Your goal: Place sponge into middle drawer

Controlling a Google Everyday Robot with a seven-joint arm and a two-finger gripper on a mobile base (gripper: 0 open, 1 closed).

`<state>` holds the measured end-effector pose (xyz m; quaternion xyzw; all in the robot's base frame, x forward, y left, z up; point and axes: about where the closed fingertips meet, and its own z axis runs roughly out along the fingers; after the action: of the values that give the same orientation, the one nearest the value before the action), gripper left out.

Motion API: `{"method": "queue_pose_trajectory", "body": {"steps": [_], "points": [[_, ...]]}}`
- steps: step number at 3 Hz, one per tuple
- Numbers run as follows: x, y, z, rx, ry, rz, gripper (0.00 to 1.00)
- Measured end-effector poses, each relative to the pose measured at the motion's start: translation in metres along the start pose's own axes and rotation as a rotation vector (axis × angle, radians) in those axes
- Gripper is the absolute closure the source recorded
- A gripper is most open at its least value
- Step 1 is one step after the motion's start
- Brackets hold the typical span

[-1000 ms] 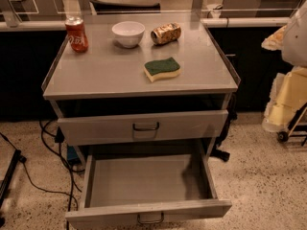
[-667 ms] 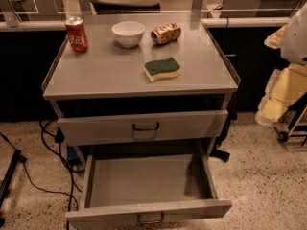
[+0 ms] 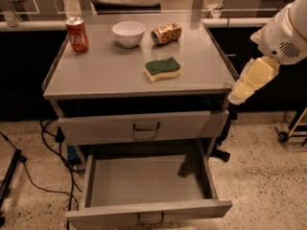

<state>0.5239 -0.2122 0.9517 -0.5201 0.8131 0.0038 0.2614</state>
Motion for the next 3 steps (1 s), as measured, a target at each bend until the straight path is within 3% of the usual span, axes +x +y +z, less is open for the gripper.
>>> {"method": "queue_pose_trajectory", "body": {"steps": [2,3], "points": [[-0.070,-0.047,0.067,0.035,-0.110,0.008,0.00],[-0.091,-0.062,0.096,0.070,-0.099,0.077,0.00]]}}
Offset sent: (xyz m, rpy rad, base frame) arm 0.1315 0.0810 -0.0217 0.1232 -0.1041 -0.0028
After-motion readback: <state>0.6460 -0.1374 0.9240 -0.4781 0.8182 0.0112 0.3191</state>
